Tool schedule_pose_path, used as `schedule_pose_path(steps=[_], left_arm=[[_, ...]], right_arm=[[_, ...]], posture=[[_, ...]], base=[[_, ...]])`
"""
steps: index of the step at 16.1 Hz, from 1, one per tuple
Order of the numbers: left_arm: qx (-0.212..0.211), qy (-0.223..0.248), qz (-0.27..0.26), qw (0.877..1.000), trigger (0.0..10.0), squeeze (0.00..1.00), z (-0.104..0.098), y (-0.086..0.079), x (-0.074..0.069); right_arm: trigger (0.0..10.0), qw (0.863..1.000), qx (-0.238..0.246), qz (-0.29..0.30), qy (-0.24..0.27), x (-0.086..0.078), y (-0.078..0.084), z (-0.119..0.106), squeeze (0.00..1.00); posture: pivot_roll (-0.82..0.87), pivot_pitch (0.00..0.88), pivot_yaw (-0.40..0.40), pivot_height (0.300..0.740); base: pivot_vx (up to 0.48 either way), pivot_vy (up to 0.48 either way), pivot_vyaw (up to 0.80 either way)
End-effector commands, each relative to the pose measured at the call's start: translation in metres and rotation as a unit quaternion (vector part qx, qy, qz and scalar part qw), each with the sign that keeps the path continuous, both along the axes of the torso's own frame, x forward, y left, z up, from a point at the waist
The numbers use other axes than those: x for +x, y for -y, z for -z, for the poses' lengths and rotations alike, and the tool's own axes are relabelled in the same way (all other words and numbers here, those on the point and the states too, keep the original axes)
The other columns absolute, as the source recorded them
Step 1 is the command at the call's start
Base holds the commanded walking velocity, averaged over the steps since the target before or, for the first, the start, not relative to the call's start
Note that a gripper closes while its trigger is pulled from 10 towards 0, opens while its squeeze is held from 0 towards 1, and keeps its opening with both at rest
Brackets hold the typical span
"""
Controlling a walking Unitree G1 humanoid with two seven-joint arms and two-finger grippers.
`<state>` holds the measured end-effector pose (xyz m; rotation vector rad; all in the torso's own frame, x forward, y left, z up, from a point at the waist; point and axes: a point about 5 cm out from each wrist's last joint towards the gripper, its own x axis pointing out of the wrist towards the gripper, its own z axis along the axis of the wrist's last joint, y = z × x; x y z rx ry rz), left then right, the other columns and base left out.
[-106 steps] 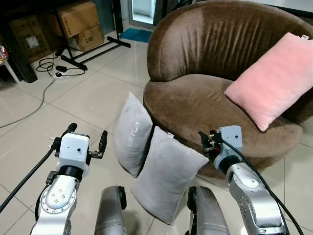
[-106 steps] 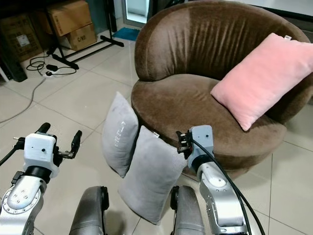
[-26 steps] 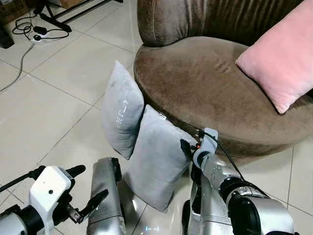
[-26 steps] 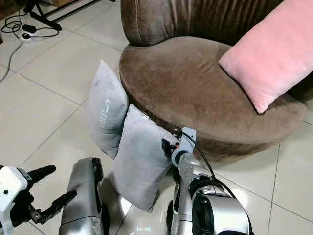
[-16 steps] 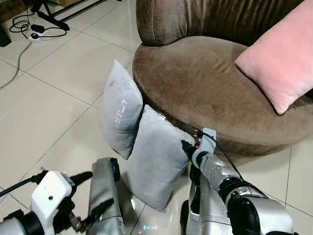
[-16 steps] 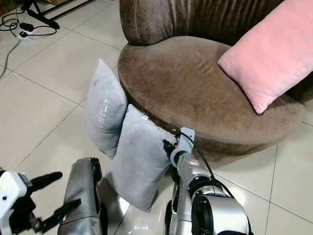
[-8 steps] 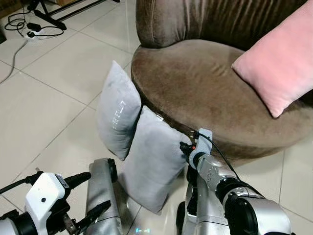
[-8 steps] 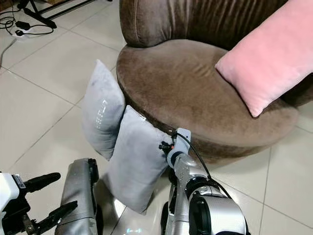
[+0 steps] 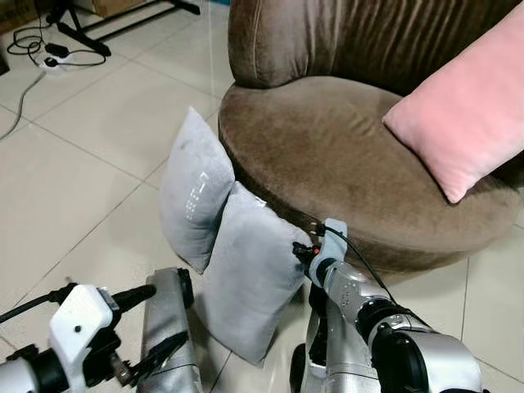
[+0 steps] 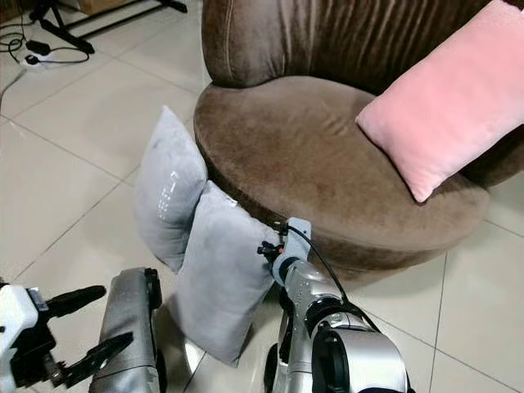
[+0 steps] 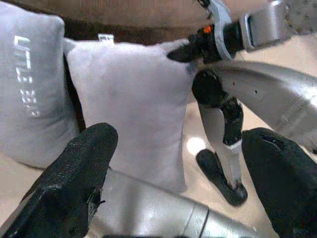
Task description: Move the pillow to the sofa from floor
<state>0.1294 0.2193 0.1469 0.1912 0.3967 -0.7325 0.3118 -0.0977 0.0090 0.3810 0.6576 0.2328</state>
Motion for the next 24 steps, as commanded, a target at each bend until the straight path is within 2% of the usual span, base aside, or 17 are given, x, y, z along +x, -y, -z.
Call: schedule_pose_path(steps=[1, 3, 5, 6, 8, 10, 11, 13, 14, 15, 17, 18, 19, 21, 23, 24], left_arm=[[0.001, 0.0, -0.005, 1.0, 10.0, 0.0, 0.003, 0.002, 0.0], [0.006, 0.026, -0.034, 0.999, 10.0, 0.0, 0.005, 0.001, 0.007], [-0.008, 0.082, -0.084, 0.993, 10.0, 0.0, 0.0, 0.007, 0.022], [-0.011, 0.092, -0.094, 0.991, 10.0, 0.0, 0.0, 0.009, 0.025], [-0.012, 0.116, -0.154, 0.981, 10.0, 0.0, 0.005, 0.011, 0.042], [-0.021, 0.133, -0.185, 0.973, 10.0, 0.0, 0.004, 0.012, 0.049], [-0.034, 0.159, -0.225, 0.961, 10.0, 0.0, 0.002, 0.017, 0.066], [-0.037, 0.188, -0.233, 0.953, 10.0, 0.0, -0.001, 0.027, 0.086], [-0.034, 0.196, -0.236, 0.951, 10.0, 0.0, -0.003, 0.029, 0.091], [-0.031, 0.214, -0.251, 0.943, 10.0, 0.0, -0.007, 0.03, 0.097], [-0.03, 0.222, -0.263, 0.938, 10.0, 0.0, -0.009, 0.029, 0.098], [-0.028, 0.234, -0.289, 0.928, 10.0, 0.0, -0.016, 0.027, 0.101], [-0.028, 0.234, -0.294, 0.926, 10.0, 0.0, -0.017, 0.027, 0.102], [-0.023, 0.272, -0.255, 0.928, 10.0, 0.0, -0.029, 0.039, 0.105], [-0.001, 0.278, -0.267, 0.923, 10.0, 0.0, -0.026, 0.037, 0.108], [0.014, 0.281, -0.254, 0.925, 10.0, 0.0, -0.027, 0.038, 0.112]], right_arm=[[0.0, 1.0, 0.003, -0.01, -0.011, -0.005, -0.001, 0.005, 0.0], [0.0, 1.0, 0.022, -0.016, 0.001, -0.003, -0.003, 0.002, 0.0], [0.0, 0.998, 0.051, -0.022, 0.037, 0.003, 0.002, -0.007, 0.0], [0.0, 0.997, 0.057, -0.022, 0.044, 0.004, 0.003, -0.008, 0.0], [0.0, 0.989, 0.099, -0.025, 0.106, 0.012, 0.017, -0.026, 0.0], [0.0, 0.983, 0.111, -0.031, 0.142, 0.013, 0.023, -0.037, 0.0], [0.0, 0.965, 0.137, -0.013, 0.225, 0.006, 0.037, -0.075, 0.0], [0.0, 0.944, 0.162, 0.017, 0.286, -0.009, 0.046, -0.116, 0.0], [0.0, 0.941, 0.163, 0.022, 0.297, -0.014, 0.046, -0.124, 0.0], [0.0, 0.933, 0.158, 0.03, 0.323, -0.027, 0.044, -0.144, 0.0], [0.0, 0.925, 0.174, 0.049, 0.335, -0.033, 0.042, -0.161, 0.0], [10.0, 0.917, 0.173, 0.05, 0.355, -0.033, 0.039, -0.187, 0.0], [10.0, 0.916, 0.17, 0.047, 0.361, -0.033, 0.039, -0.192, 0.0], [10.0, 0.916, 0.076, 0.064, 0.388, -0.029, 0.04, -0.193, 0.0], [10.0, 0.915, 0.064, 0.062, 0.394, -0.032, 0.03, -0.199, 0.0], [10.0, 0.917, 0.052, 0.073, 0.389, -0.029, 0.032, -0.2, 0.0]], posture=[[0.27, 0.041, -0.084, 0.463], [0.24, 0.002, -0.081, 0.463], [0.2, 0.0, -0.07, 0.463], [0.19, 0.0, -0.068, 0.463], [0.1, 0.0, -0.022, 0.463], [0.06, 0.0, 0.005, 0.463], [0.01, 0.0, 0.03, 0.463], [-0.02, 0.0, 0.03, 0.463], [-0.02, 0.0, 0.028, 0.463], [-0.02, 0.0, 0.027, 0.463], [-0.02, 0.0, 0.024, 0.463], [-0.01, 0.0, 0.01, 0.463], [-0.01, 0.0, 0.01, 0.463], [0.01, 0.0, 0.002, 0.478], [0.02, 0.0, 0.011, 0.498], [0.03, 0.0, 0.002, 0.508]], base=[[0.0, 0.0, 0.0], [0.0, 0.0, 0.0], [0.0, 0.0, 0.0], [0.0, 0.0, 0.0], [0.0, 0.0, 0.0], [0.0, 0.0, 0.0], [0.0, 0.0, 0.0], [0.0, 0.0, 0.0], [0.0, 0.0, 0.0], [0.0, 0.0, 0.0], [0.0, 0.0, 0.0], [0.0, 0.0, 0.0], [0.0, 0.0, 0.0], [0.0, 0.0, 0.0], [0.0, 0.0, 0.0], [0.0, 0.0, 0.0]])
